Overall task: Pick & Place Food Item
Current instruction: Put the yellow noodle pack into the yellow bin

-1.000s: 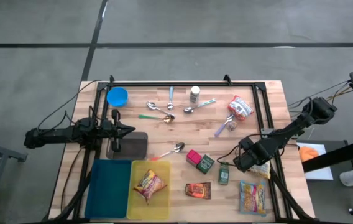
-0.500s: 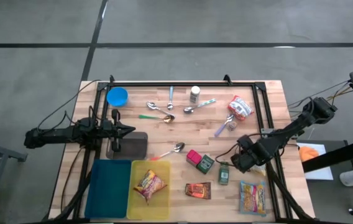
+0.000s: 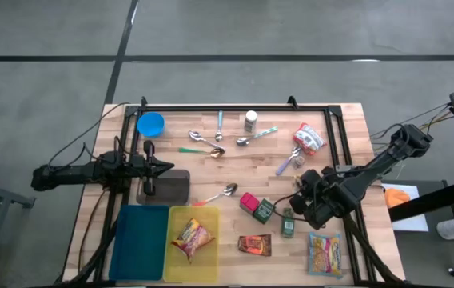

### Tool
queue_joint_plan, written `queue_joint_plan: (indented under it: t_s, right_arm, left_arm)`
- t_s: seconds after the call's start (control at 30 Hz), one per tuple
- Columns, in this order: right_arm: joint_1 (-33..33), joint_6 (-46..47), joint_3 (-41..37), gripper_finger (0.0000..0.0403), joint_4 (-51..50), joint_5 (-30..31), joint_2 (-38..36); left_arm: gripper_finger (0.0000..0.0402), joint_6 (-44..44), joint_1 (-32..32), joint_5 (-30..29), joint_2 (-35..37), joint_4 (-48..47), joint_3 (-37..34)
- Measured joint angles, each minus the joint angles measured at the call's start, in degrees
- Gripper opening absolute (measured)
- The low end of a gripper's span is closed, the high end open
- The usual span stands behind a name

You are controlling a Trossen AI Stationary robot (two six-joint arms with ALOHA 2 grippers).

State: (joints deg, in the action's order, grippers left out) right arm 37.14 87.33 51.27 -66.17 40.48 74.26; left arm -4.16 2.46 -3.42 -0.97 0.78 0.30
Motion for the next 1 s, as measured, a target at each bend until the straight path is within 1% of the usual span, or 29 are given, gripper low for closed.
queue_joint_plan:
  t_s: [0.13,0.23,0.3,0.4,0.53,0.6,0.67,0.7,0.83,0.9,1.0]
  right_arm:
    - [1.83,-4.45,3.18,0.0018,1.96,14.51,-0.02]
    - [2.32,-11.02,4.81,0.0018,6.5,22.12,-0.02]
    - [2.27,-16.8,5.45,0.0018,10.62,24.38,-0.02]
    - [2.1,-26.8,5.62,0.0018,18.0,26.07,-0.02]
    - [1.97,-40.25,4.46,0.0018,29.56,28.93,-0.02]
    - [1.58,-47.21,3.65,0.0018,36.86,29.5,-0.02]
    - [0.93,-55.55,2.58,0.0018,44.72,28.55,-0.04]
    - [0.54,-60.22,2.04,0.0018,48.76,27.01,-0.04]
    - [-2.13,-76.92,0.01,0.0018,66.19,18.28,-0.04]
    - [-4.2,-84.74,-1.65,0.0018,76.06,11.12,-0.04]
    - [-7.92,-93.91,-4.55,0.0018,89.34,-3.94,-0.04]
  left_arm:
    - [0.001,0.0,0.0,-0.01,0.0,0.01,0.01]
    - [0.001,0.0,0.01,-0.02,0.0,0.01,0.02]
    - [0.001,0.02,0.0,-0.02,0.0,0.02,0.0]
    - [0.001,0.01,0.0,-0.01,0.0,0.0,0.0]
    - [0.001,0.0,0.0,-0.01,0.0,0.02,0.0]
    - [0.001,0.01,0.01,-0.02,0.0,0.01,0.01]
    - [0.001,0.0,0.0,-0.02,0.0,0.02,0.0]
    - [0.001,0.0,0.02,-0.02,0.0,0.02,0.01]
    - [0.001,0.0,0.01,-0.01,0.0,0.01,0.01]
    - [0.001,0.01,0.02,-0.02,0.0,0.0,0.0]
    - [0.001,0.02,0.0,-0.02,0.0,0.0,0.0]
